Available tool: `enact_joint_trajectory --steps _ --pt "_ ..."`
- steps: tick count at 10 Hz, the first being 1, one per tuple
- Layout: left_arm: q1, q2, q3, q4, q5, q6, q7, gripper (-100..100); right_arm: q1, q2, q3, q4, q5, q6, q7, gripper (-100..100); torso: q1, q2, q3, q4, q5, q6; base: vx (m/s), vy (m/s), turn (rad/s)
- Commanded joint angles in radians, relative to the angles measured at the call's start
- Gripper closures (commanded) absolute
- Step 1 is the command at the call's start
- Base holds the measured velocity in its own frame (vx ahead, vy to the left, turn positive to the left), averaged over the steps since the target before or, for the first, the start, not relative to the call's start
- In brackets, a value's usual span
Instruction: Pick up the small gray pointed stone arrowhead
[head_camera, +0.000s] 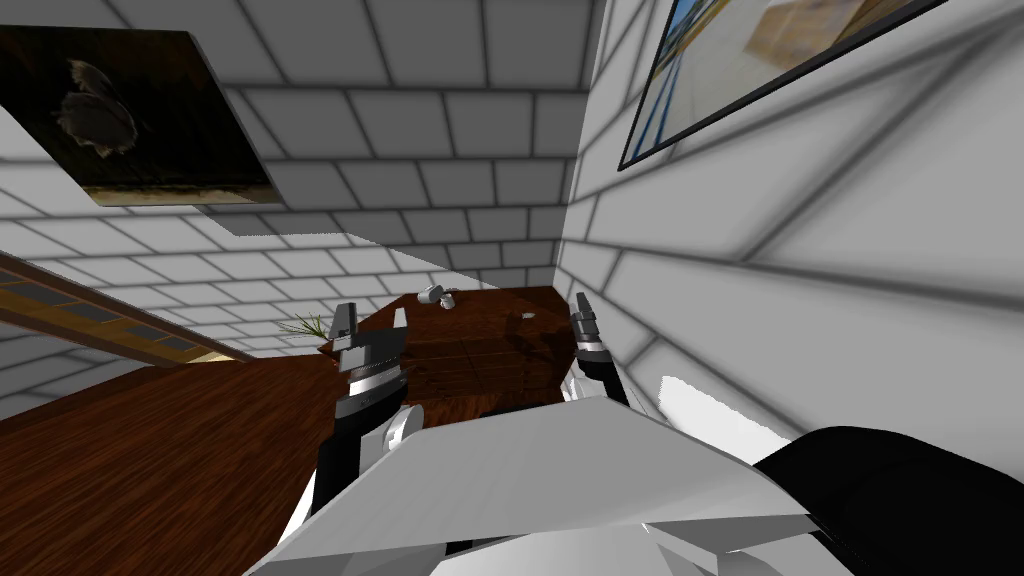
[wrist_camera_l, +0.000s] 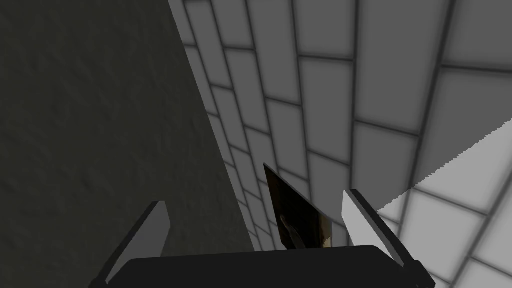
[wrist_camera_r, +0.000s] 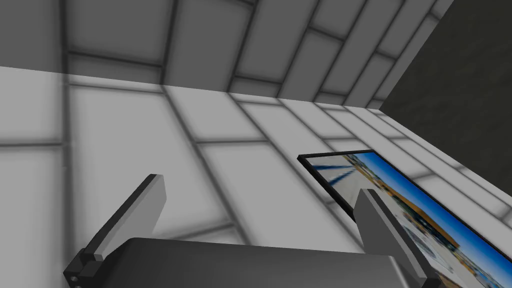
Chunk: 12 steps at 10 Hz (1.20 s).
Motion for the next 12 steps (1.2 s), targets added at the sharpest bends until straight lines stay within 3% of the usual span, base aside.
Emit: enact_joint_trajectory --steps 1,7,12 --pt "0.0 0.0 0.0 0.0 0.0 0.0 0.0 0 0.01 -0.05 0.003 -0.006 -0.003 -0.007 0.0 -100 0.0 0.0 0.0 0.0 0.0 0.0 -0.032 0.023 -0.022" --pt "0.0 0.0 0.0 0.0 0.0 0.0 0.0 0 0.051 -0.206 0.012 -0.013 -0.013 -0.032 0.0 -100 0.003 0.004 0.002 0.001 0.001 0.0 -0.053 0.046 -0.014" --pt "0.0 0.0 0.0 0.0 0.0 0.0 0.0 0 0.101 -0.35 0.026 0.033 -0.006 -0.061 0.002 -100 0.004 0.005 0.003 0.001 0.001 0.0 -0.089 0.074 0.007"
